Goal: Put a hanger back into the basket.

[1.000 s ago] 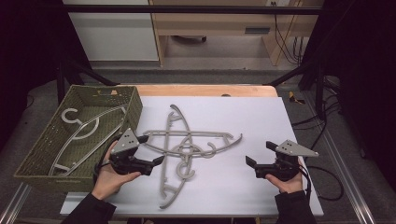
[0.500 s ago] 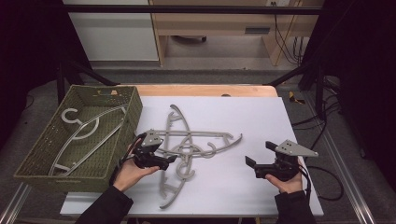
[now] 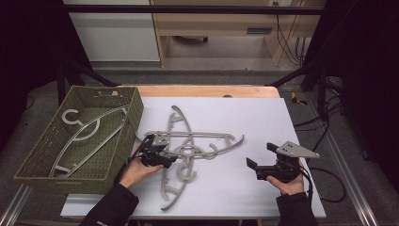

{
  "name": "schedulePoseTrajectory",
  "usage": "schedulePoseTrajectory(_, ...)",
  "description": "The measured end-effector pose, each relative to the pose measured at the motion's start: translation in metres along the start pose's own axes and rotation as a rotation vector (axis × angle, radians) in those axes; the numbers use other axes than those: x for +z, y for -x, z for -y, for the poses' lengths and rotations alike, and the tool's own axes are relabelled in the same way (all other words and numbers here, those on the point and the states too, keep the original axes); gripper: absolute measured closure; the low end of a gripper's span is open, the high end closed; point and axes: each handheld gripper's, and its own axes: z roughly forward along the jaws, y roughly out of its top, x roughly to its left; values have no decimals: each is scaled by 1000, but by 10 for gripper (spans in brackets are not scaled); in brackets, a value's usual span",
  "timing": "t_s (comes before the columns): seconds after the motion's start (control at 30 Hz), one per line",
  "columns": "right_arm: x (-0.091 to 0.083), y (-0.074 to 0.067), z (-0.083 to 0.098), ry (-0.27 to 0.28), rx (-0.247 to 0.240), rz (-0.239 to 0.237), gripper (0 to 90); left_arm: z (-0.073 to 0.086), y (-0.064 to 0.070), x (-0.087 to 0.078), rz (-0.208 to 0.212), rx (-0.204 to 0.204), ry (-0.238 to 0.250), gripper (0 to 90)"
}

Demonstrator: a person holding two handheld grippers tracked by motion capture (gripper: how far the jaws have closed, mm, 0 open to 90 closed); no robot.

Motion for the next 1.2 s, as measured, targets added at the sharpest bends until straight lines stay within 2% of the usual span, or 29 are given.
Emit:
schedulePoseTrajectory(0.17, 0, 0, 0, 0, 0, -1, 33, 1, 0, 8, 11, 22, -4, 375)
schedulePoseTrajectory(0.23, 0, 0, 0, 0, 0, -2, 32, 1, 1, 12, -14, 48, -18, 370)
schedulePoseTrajectory(0.3, 1, 0, 0, -1, -4, -2, 33, 1, 1, 11, -21, 52, -17, 376)
schedulePoseTrajectory(0.43, 1, 0, 0, -2, -3, -3, 33, 1, 3, 11, -48, 64, -27, 454)
schedulePoseTrajectory(0.57, 1, -1, 0, -1, -2, -4, 34, 0, 8, 9, -79, 121, -58, 514)
schedulePoseTrajectory(0.73, 0, 0, 0, -3, -5, -4, 35, -1, 14, 8, -108, 169, -82, 553)
schedulePoseTrajectory(0.8, 0, 0, 0, -1, -3, -4, 35, -1, 16, 7, -120, 207, -101, 570)
schedulePoseTrajectory(1.03, -1, 0, 0, 1, -1, -4, 37, -4, 22, 1, -109, 248, -130, 622)
schedulePoseTrajectory(1.07, -1, 0, 0, 3, -1, -4, 37, -4, 24, 1, -103, 254, -120, 636)
schedulePoseTrajectory(1.17, -1, 0, 0, 4, -1, -5, 37, -6, 32, 2, -97, 302, -163, 673)
schedulePoseTrajectory(1.2, -1, 0, 0, 5, -2, -4, 37, -6, 34, 3, -99, 316, -159, 687)
